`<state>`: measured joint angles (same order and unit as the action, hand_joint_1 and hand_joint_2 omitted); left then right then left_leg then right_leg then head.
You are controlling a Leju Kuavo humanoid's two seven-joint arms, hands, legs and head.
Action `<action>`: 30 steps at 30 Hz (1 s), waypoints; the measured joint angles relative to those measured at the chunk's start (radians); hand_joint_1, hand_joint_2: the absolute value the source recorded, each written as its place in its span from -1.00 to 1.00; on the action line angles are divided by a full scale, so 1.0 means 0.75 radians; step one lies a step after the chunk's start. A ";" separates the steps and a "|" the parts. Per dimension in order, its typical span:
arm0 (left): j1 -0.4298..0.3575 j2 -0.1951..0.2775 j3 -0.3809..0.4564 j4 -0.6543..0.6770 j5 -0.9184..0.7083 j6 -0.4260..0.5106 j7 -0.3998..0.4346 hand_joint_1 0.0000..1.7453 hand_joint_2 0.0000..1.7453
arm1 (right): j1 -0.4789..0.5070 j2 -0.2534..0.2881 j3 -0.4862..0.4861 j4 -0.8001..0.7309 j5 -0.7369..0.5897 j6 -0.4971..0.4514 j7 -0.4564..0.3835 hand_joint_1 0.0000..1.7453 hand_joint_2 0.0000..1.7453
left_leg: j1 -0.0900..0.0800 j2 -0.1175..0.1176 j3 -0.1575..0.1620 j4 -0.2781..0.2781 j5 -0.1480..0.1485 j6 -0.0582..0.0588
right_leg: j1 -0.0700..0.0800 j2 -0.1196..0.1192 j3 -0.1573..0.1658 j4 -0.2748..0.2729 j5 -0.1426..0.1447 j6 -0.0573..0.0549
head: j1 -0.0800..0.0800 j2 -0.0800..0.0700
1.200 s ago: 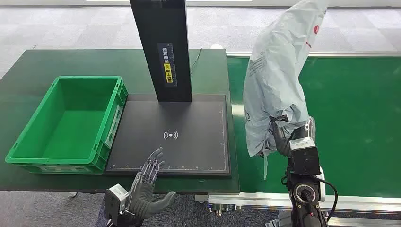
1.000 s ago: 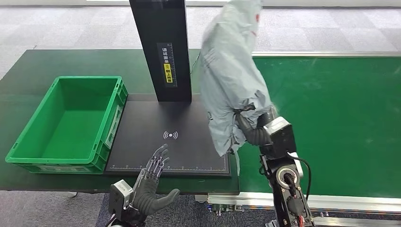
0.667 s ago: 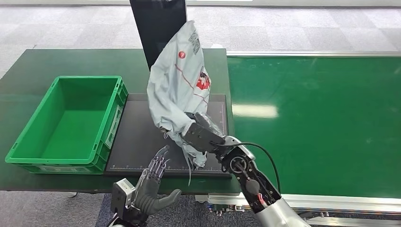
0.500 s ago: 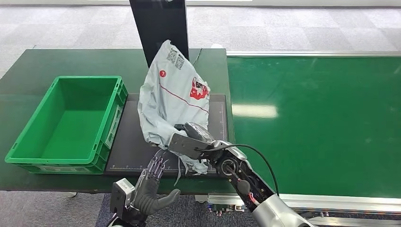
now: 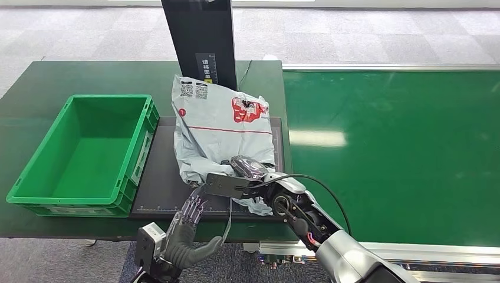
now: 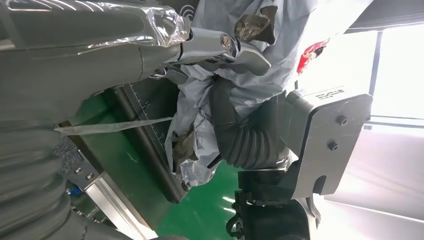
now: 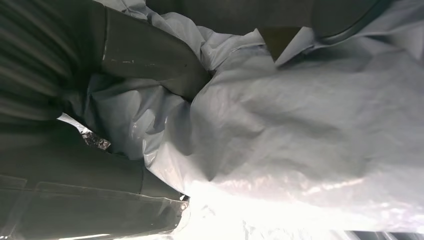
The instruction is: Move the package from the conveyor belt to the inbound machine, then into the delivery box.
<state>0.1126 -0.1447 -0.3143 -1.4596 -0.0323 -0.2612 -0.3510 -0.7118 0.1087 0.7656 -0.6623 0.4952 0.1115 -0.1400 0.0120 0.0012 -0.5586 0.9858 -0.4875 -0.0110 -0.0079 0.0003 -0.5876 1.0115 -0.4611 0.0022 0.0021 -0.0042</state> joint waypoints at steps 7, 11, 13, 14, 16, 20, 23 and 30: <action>0.016 0.004 0.011 -0.025 -0.027 0.064 -0.011 -1.00 1.00 | 0.000 -0.015 -0.004 -0.005 -0.045 -0.064 -0.002 -1.00 1.00 | 0.000 0.000 0.000 0.000 0.000 0.000 | 0.000 0.000 0.000 0.000 0.000 0.000 | 0.000 0.000; 0.049 0.019 0.093 -0.106 -0.079 0.239 -0.043 -1.00 1.00 | 0.032 -0.052 -0.055 -0.064 -0.107 -0.101 -0.015 -1.00 1.00 | 0.000 0.000 0.000 0.000 0.000 0.000 | 0.000 0.000 0.000 0.000 0.000 0.000 | 0.000 0.000; 0.078 0.027 0.183 -0.176 -0.102 0.348 -0.069 -1.00 1.00 | 0.071 -0.077 -0.091 -0.116 -0.144 -0.100 -0.037 -1.00 1.00 | 0.000 0.000 0.000 0.000 0.000 0.000 | 0.000 0.000 0.000 0.000 0.000 0.000 | 0.000 0.000; 0.096 0.030 0.236 -0.215 -0.111 0.397 -0.083 -1.00 1.00 | 0.095 -0.089 -0.112 -0.145 -0.168 -0.095 -0.057 -1.00 1.00 | 0.000 0.000 0.000 0.000 0.000 0.000 | 0.000 0.000 -0.001 0.000 0.000 0.000 | 0.000 0.000; 0.128 0.032 0.341 -0.287 -0.132 0.459 -0.106 -1.00 1.00 | 0.151 -0.111 -0.157 -0.203 -0.232 -0.074 -0.120 -1.00 1.00 | 0.001 0.000 0.000 0.000 0.000 0.000 | 0.001 0.000 -0.001 0.000 -0.001 0.000 | 0.000 0.000; 0.169 0.028 0.493 -0.396 -0.187 0.495 -0.143 -1.00 1.00 | 0.280 -0.139 -0.273 -0.351 -0.415 -0.005 -0.316 -1.00 1.00 | 0.000 0.000 -0.002 0.000 -0.001 0.000 | 0.001 0.000 -0.001 0.000 -0.001 0.000 | 0.000 0.000; 0.177 0.019 0.537 -0.440 -0.206 0.501 -0.154 -1.00 1.00 | 0.368 -0.143 -0.354 -0.472 -0.509 0.036 -0.394 -1.00 1.00 | 0.000 -0.001 -0.002 0.000 -0.001 0.000 | 0.000 0.000 -0.001 0.000 -0.001 0.000 | 0.000 0.000; 0.173 0.007 0.522 -0.462 -0.278 0.481 -0.155 -1.00 1.00 | 0.466 -0.122 -0.459 -0.615 -0.594 0.080 -0.433 -1.00 1.00 | 0.000 0.000 0.001 0.000 -0.001 0.000 | 0.000 0.000 0.000 0.000 -0.001 0.000 | 0.000 0.000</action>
<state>0.2422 -0.1395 0.0774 -1.8058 -0.2406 0.0997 -0.4670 -0.3620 0.0174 0.4211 -1.1234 0.0500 0.1717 -0.4647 0.0118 0.0009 -0.5582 0.9857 -0.4880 -0.0111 -0.0081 0.0002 -0.5879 1.0113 -0.4616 0.0023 0.0021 -0.0042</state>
